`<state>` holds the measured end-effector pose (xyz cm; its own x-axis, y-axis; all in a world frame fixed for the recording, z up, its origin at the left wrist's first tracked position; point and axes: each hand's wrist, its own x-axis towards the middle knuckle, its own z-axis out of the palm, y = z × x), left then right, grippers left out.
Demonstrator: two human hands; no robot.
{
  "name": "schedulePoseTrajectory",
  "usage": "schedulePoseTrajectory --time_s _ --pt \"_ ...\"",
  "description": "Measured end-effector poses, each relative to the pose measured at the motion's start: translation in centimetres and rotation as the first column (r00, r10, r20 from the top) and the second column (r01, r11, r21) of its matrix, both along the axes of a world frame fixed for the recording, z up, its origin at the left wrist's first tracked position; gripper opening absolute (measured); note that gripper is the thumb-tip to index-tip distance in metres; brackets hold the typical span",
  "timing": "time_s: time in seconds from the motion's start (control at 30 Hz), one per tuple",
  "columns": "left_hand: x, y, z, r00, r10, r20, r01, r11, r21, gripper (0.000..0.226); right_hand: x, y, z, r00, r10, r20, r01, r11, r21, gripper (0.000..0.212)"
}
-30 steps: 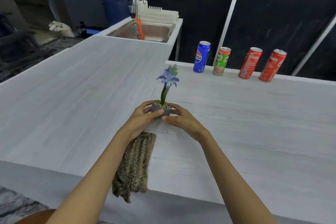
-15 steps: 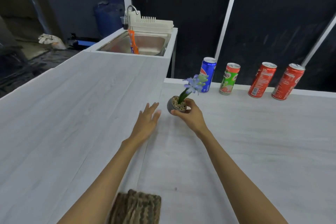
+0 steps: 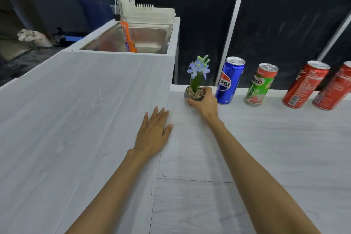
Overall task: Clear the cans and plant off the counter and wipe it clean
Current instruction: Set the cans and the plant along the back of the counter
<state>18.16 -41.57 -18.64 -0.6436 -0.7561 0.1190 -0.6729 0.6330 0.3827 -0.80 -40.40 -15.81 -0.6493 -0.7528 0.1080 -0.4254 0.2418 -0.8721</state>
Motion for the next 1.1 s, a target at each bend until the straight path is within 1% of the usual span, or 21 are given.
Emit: schedulePoseTrajectory --time_s 0.23,0.33,0.4,0.5,0.53,0.63,0.77,0.83,0.93,1.1 --pt "-0.3 -0.3 -0.4 1.0 0.004 -0.014 -0.005 1.0 -0.006 0.052 -0.3 -0.6 -0.7 0.999 -0.006 0.034 0.007 1.0 -0.012 0.067" --pt "-0.4 -0.2 -0.2 1.0 0.002 -0.016 -0.002 1.0 -0.003 0.052 -0.4 -0.6 -0.5 0.998 0.005 0.061 -0.005 1.0 0.013 0.069" --pt "-0.3 0.0 0.1 1.0 0.005 -0.014 -0.005 1.0 -0.01 0.051 -0.4 -0.4 -0.1 0.997 0.021 0.081 -0.024 0.999 0.038 0.077" --pt "0.0 0.7 0.6 1.0 0.011 -0.005 -0.011 1.0 -0.017 0.051 -0.3 0.3 0.6 0.989 0.022 0.144 -0.029 0.999 0.045 0.096" --pt "0.2 1.0 0.8 1.0 0.011 0.0 -0.011 1.0 -0.017 0.051 -0.2 0.8 0.8 0.989 0.01 0.145 -0.017 0.999 0.05 0.097" --pt "1.3 2.3 1.7 1.0 0.013 0.016 -0.013 1.0 -0.004 0.05 0.2 2.4 1.4 0.99 -0.025 0.139 0.015 0.997 0.074 0.092" --pt "3.4 4.9 2.6 0.999 0.032 0.01 -0.032 0.999 0.022 0.049 1.9 5.4 2.0 0.981 -0.04 0.19 0.026 0.996 0.08 0.074" --pt "4.6 6.7 2.9 0.999 0.043 -0.004 -0.043 0.998 0.046 0.05 3.2 7.3 2.2 0.977 -0.01 0.213 -0.004 0.998 0.067 0.064" --pt "6.6 9.8 3.6 0.998 0.065 -0.005 -0.064 0.994 0.085 0.052 5.4 10.5 2.3 0.978 0.051 0.201 -0.062 0.997 0.048 0.054" --pt "10.1 15.6 5.0 0.994 0.108 -0.027 -0.104 0.985 0.135 0.053 9.5 16.6 2.8 0.97 0.161 0.182 -0.171 0.985 0.038 0.047"
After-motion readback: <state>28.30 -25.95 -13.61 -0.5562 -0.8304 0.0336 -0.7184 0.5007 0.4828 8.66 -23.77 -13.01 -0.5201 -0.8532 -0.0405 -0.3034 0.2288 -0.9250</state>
